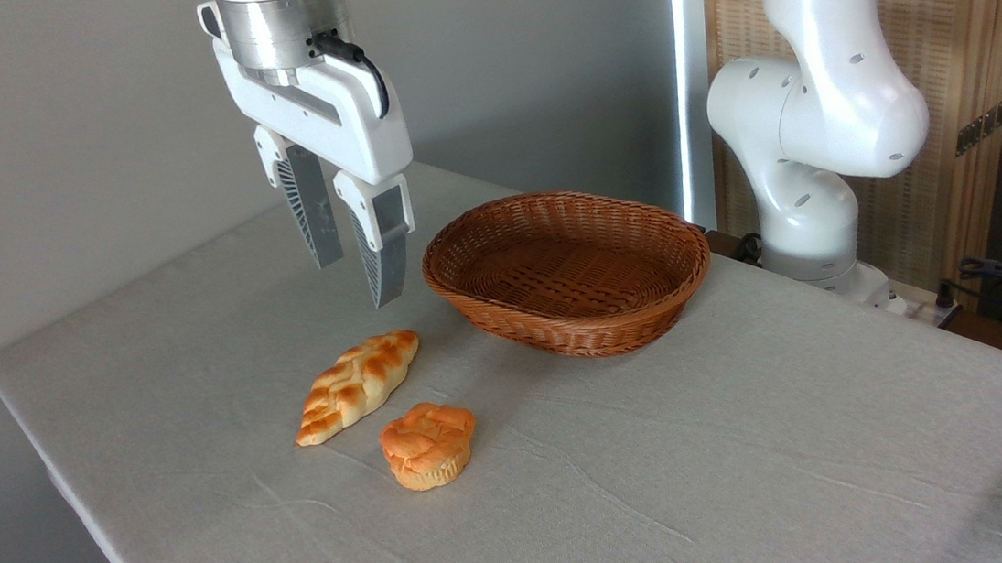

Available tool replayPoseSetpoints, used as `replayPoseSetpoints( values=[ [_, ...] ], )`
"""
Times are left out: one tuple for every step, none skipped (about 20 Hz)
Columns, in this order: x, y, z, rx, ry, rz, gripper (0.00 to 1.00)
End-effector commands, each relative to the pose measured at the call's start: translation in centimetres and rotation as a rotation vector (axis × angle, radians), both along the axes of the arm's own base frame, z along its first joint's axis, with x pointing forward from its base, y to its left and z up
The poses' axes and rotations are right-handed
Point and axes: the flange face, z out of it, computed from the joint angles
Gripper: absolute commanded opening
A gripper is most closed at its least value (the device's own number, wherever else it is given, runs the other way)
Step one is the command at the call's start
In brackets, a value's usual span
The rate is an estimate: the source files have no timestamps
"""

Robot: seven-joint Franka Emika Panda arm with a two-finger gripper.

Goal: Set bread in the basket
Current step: 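Lower the open gripper down onto the braided bread roll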

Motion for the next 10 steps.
replayPoseSetpoints(
  values=[
    [-0.4,-0.6,-0.5,-0.011,-0.022,-0.001,1.0],
    [-0.4,-0.7,-0.5,-0.012,-0.021,-0.002,1.0],
    [-0.5,-1.2,-0.7,-0.02,-0.017,-0.008,1.0],
    [-0.5,-1.5,-0.8,-0.031,-0.012,-0.01,1.0],
    [-0.5,-1.6,-0.9,-0.042,-0.011,-0.008,1.0],
    [-0.6,-1.8,-1.2,-0.052,-0.01,-0.004,1.0],
    [-0.5,-1.9,-1.5,-0.063,-0.012,0.004,1.0],
    [-0.5,-2.5,-1.5,-0.068,-0.015,0.021,1.0],
    [-0.3,-3.3,-1.6,-0.07,-0.028,0.042,1.0],
    [-0.1,-3.7,-2.0,-0.076,-0.045,0.073,1.0]
  ],
)
